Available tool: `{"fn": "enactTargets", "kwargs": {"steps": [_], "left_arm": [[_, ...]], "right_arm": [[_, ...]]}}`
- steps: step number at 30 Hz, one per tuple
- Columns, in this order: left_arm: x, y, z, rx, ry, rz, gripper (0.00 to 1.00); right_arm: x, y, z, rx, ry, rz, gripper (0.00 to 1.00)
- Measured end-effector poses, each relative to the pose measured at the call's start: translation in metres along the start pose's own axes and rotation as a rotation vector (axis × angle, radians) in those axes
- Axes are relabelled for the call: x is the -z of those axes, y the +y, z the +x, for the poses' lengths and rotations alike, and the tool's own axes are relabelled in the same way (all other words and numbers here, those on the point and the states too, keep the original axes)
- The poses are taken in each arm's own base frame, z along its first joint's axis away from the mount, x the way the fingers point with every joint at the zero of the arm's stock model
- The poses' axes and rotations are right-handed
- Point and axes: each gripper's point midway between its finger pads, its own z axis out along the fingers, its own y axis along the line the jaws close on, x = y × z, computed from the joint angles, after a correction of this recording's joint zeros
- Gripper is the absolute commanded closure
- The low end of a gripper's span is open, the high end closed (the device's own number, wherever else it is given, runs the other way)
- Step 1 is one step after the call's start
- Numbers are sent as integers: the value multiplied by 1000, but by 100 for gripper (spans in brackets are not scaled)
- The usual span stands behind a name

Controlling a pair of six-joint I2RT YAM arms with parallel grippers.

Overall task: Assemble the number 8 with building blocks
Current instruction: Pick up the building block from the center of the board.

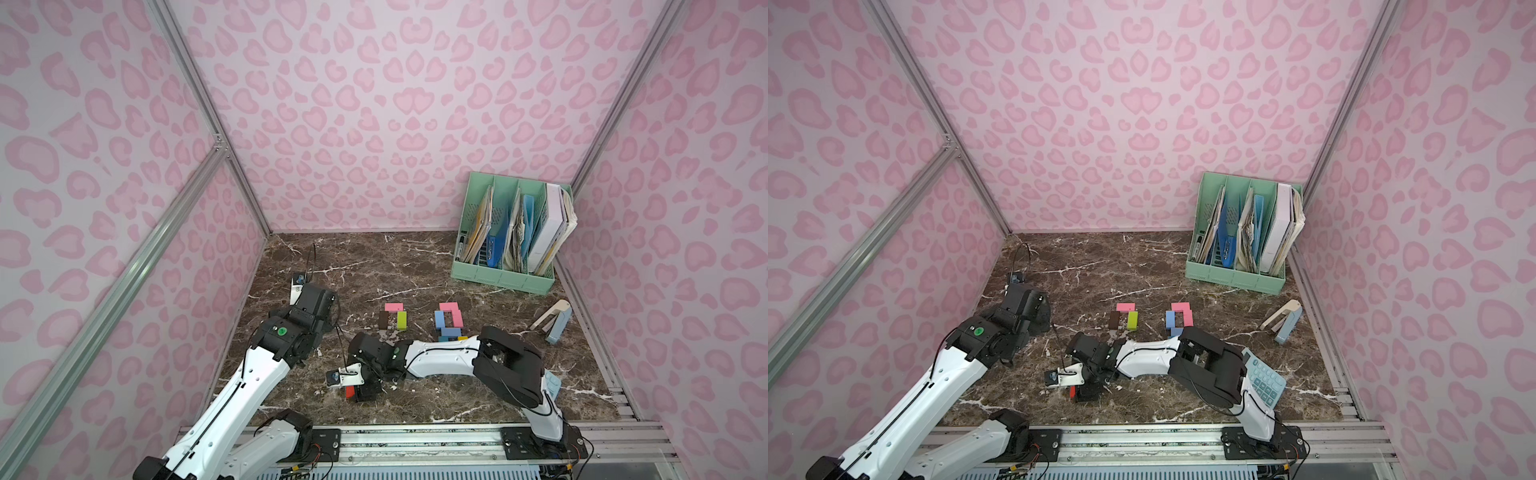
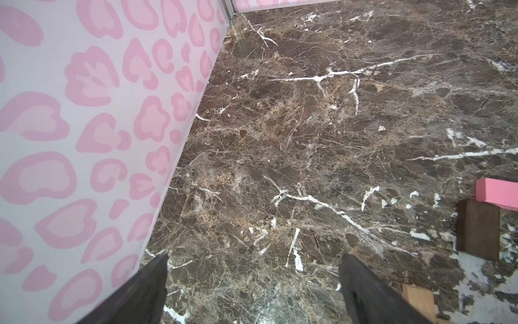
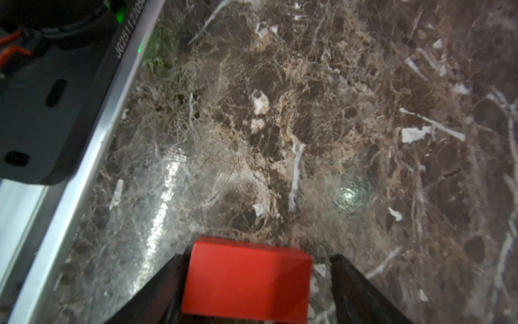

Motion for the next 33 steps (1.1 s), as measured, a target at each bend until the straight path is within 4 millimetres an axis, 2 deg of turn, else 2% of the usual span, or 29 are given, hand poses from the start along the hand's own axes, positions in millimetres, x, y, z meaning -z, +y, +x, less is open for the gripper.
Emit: {"fn": "enactTargets", "kwargs": {"steps": [12,22,27,29,33], "left_arm": [[0,0,0,0,-1,-2,1],[0,3,-1,2,-6,-12,2],[3,7,-3,10,-23,-24,1],[4,9,-3,14,-30,-28,2],[5,11,-4,17,-37,-35,2]], "right_arm": [[-4,1,0,-31,19,-5,43],[6,8,5,-94,-27,19,52],[29,-2,-8,-203,-124,88,55],[44,-13,-14,-270,-179,142,56],[77,-35,-13,-444,-249,275,58]]}}
